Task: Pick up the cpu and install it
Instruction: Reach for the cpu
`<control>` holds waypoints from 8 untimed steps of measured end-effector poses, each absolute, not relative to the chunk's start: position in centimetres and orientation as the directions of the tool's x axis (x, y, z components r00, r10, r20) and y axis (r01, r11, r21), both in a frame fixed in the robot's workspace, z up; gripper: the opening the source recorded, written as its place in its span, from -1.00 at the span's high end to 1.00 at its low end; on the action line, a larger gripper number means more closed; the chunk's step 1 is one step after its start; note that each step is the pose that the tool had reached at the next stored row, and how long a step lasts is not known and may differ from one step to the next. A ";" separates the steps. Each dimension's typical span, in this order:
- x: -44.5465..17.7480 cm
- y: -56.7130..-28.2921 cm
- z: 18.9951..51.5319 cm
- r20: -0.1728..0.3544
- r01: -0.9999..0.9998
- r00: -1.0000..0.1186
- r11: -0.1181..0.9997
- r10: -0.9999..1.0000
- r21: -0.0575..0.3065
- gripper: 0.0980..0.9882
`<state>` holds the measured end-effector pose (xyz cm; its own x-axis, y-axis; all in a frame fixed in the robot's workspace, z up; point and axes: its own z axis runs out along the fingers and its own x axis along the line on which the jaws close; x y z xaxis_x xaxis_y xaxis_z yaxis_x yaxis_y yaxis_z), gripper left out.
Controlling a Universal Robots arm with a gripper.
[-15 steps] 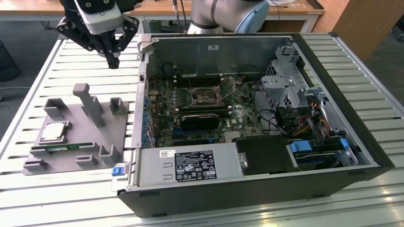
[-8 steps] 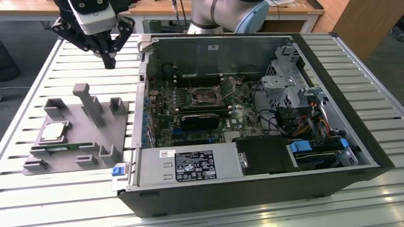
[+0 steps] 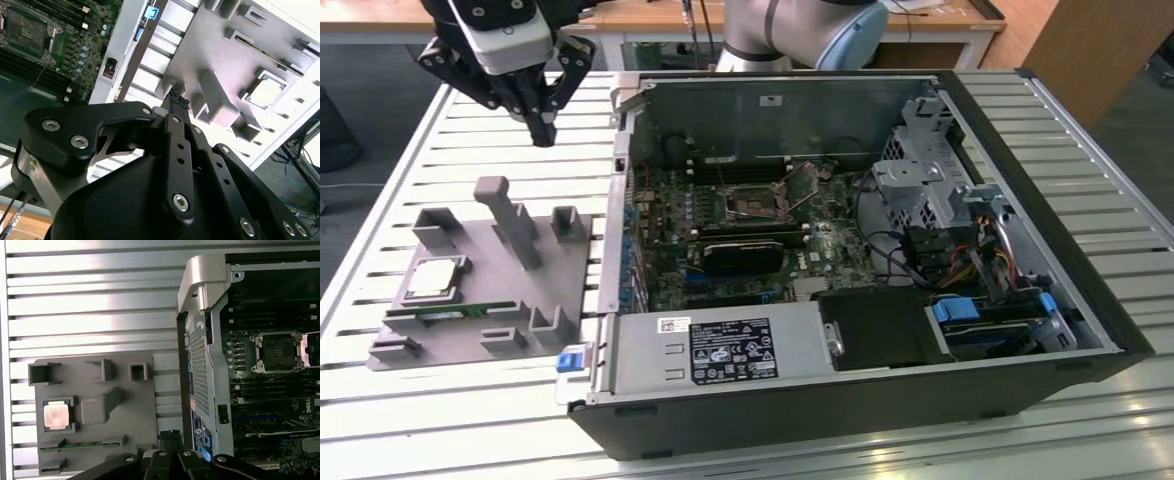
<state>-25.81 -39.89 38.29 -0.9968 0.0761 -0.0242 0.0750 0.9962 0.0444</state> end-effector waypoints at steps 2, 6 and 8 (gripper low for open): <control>-26.0 -39.9 38.3 -0.024 0.075 -0.997 0.996 0.076 0.044 0.98; -26.3 -39.9 38.2 -0.024 0.075 -0.997 0.996 0.076 0.044 0.98; -26.5 -39.9 38.2 -0.024 0.075 -0.997 0.996 0.076 0.044 0.98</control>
<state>-26.51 -39.89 38.24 -0.9968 0.0762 -0.0243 0.0751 0.9962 0.0444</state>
